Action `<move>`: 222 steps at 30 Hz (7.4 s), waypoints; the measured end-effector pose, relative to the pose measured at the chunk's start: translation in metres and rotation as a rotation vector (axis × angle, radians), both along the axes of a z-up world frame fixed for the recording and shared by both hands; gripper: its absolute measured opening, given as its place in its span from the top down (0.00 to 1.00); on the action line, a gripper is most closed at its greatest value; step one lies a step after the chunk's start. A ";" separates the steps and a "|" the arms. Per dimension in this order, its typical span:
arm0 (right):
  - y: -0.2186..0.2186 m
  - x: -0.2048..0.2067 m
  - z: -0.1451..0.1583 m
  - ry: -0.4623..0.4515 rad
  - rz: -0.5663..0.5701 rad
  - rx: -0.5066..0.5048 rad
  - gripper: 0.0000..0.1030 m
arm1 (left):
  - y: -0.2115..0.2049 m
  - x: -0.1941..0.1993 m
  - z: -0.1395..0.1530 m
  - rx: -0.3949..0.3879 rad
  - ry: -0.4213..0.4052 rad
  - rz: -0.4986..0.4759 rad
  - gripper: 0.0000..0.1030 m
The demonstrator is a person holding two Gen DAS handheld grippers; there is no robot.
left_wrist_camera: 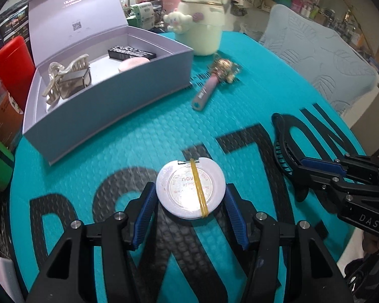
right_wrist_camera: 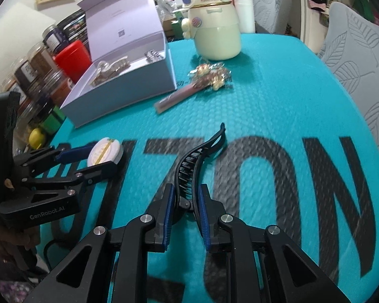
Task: Organize rigid objects
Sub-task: 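Lift the white compact with the left tool while the right tool holds the claw clip up, then carry the white compact into the lavender box with the left tool while the right tool carries the clip, then open the left tool to drop the white compact while the right tool releases the claw clip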
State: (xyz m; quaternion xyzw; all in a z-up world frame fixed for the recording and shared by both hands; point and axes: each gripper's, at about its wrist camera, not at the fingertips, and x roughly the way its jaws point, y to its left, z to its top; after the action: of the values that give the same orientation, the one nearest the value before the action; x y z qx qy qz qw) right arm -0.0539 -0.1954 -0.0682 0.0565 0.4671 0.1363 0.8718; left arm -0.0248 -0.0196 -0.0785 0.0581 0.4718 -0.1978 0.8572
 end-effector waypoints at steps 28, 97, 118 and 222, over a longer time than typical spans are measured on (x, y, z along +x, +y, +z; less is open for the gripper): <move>0.027 -0.014 -0.008 -0.088 -0.013 -0.214 0.78 | -0.018 -0.009 -0.008 0.060 -0.056 -0.006 0.46; 0.116 -0.004 0.060 -0.173 0.374 -0.052 0.82 | 0.070 -0.012 0.075 0.026 -0.209 0.179 0.47; 0.129 0.061 0.096 -0.231 0.420 -0.062 0.82 | 0.085 0.047 0.103 0.040 -0.272 0.208 0.47; 0.131 0.211 0.102 -0.250 0.285 -0.213 0.62 | 0.090 0.192 0.112 0.094 -0.189 0.341 0.17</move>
State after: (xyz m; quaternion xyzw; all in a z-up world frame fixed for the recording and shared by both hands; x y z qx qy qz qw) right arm 0.1569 -0.0641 0.0339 -0.1196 0.3702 0.2140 0.8960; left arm 0.1669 0.0701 0.0330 0.0358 0.4009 -0.0208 0.9152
